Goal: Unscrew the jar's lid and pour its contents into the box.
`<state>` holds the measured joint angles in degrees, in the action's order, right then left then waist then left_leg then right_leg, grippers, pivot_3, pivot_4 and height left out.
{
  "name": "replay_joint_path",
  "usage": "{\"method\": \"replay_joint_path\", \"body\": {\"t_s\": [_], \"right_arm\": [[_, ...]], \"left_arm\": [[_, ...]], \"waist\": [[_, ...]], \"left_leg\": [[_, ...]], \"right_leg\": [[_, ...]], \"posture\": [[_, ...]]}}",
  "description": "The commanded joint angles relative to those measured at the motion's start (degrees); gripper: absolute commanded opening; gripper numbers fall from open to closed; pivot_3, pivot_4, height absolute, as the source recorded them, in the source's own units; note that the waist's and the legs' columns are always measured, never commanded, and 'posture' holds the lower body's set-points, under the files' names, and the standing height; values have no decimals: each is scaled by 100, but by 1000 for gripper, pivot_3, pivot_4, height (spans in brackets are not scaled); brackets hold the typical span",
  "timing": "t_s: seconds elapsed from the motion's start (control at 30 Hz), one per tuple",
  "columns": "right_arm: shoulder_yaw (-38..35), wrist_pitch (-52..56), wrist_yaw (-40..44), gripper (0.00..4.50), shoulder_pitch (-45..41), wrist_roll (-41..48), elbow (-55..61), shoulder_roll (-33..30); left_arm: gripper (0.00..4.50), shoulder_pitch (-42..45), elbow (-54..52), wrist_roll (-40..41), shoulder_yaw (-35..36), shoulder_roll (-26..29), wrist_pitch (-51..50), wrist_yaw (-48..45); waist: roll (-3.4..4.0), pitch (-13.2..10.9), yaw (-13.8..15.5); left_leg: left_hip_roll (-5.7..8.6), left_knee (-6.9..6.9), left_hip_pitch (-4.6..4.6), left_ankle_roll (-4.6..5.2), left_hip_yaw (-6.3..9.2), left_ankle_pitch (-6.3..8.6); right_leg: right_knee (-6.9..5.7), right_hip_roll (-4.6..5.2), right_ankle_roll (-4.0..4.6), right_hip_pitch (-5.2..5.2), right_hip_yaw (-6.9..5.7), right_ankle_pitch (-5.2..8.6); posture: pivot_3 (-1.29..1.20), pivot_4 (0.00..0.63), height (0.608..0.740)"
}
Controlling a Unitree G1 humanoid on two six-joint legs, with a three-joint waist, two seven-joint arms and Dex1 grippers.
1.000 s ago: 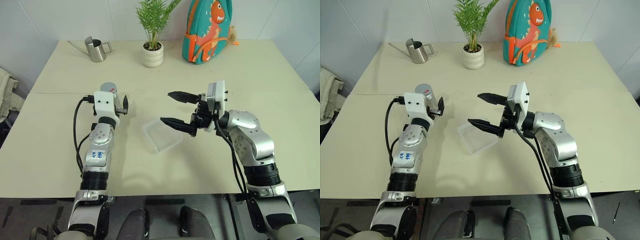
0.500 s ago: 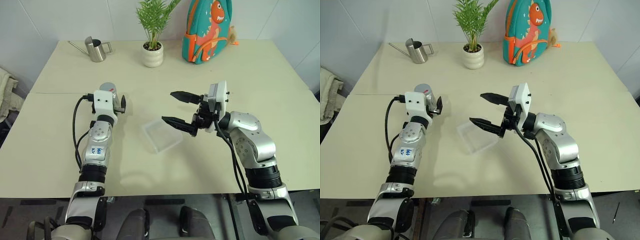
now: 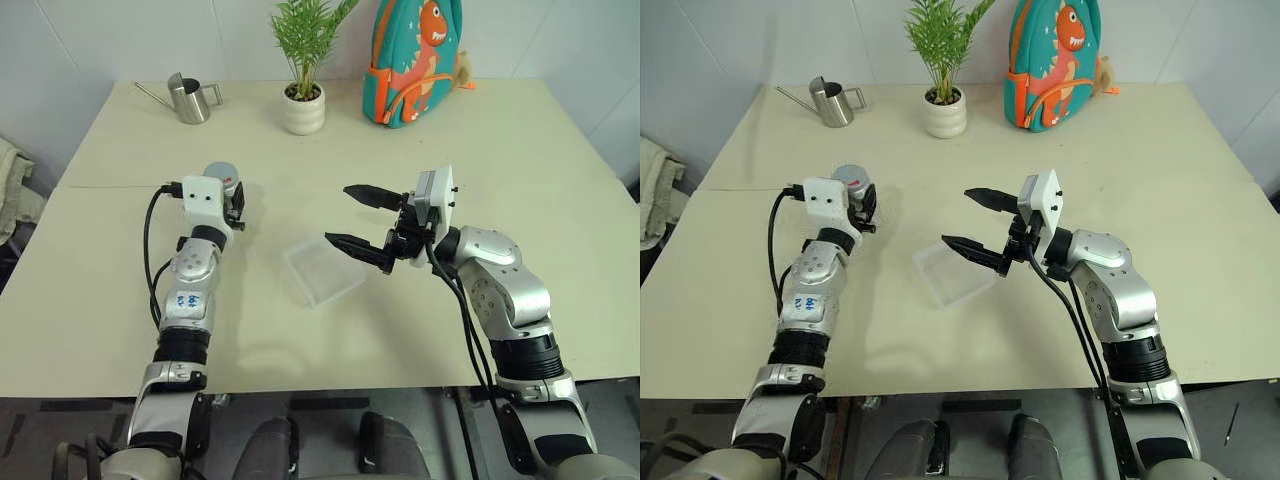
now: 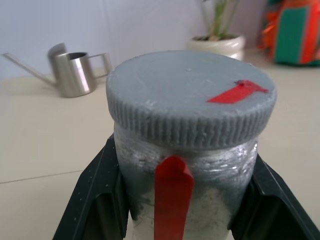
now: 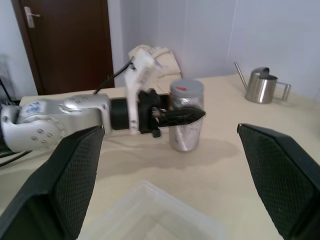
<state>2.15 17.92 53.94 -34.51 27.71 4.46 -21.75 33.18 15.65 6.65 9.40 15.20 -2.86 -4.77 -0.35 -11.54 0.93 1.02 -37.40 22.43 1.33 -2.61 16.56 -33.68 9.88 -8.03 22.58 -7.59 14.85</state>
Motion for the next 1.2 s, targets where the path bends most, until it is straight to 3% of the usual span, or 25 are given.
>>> {"method": "replay_joint_path", "body": {"t_s": [0.03,0.17,0.23,0.33,0.77,1.17,1.2], "right_arm": [[-126,256,-191,4500,-134,167,379,-47],[-50,784,-435,4500,-371,260,601,-58],[48,1547,-740,4500,-689,397,718,-29],[138,2037,-989,4500,-1054,494,752,137],[678,2326,-920,4500,-1557,459,745,552],[732,2136,-953,4500,-1548,203,476,622],[737,2129,-947,4310,-1550,194,462,619]], "left_arm": [[1991,-294,-1609,1081,161,632,-944,-1262],[1991,-574,-2537,1959,152,1453,-1976,-2404],[1991,-645,-2975,2520,104,1937,-2707,-3003],[1991,-635,-3179,2627,-123,2262,-3021,-3414],[1991,-350,-3283,2452,-642,1764,-3062,-3403],[1991,-353,-3339,2431,-647,1734,-3047,-3428],[1991,-349,-3343,2431,-645,1732,-3047,-3424]], "waist": [[-1,-1,-32],[-1,-2,-96],[-1,-2,-103],[0,-2,-112],[0,-2,-120],[-1,-2,-109],[-1,-2,-108]], "left_leg": [[-17,0,0,-2,0,1],[-38,-5,-2,-5,-4,3],[-41,-14,-3,-5,-5,3],[-53,-21,-5,-7,-9,4],[-73,-9,-4,-14,-42,12],[-75,-12,-3,-14,-46,12],[-75,-11,-3,-15,-47,13]], "right_leg": [[-1,-3,0,1,1,0],[-5,-10,2,2,6,0],[-10,-11,6,1,10,-3],[-15,-23,16,2,16,-8],[-8,-49,30,21,35,-10],[-9,-50,30,24,41,-10],[-9,-50,30,25,40,-10]], "posture": [[0,150,740],[0,150,740],[0,150,740],[0,150,740],[0,150,740],[0,150,740],[0,150,740]]}}
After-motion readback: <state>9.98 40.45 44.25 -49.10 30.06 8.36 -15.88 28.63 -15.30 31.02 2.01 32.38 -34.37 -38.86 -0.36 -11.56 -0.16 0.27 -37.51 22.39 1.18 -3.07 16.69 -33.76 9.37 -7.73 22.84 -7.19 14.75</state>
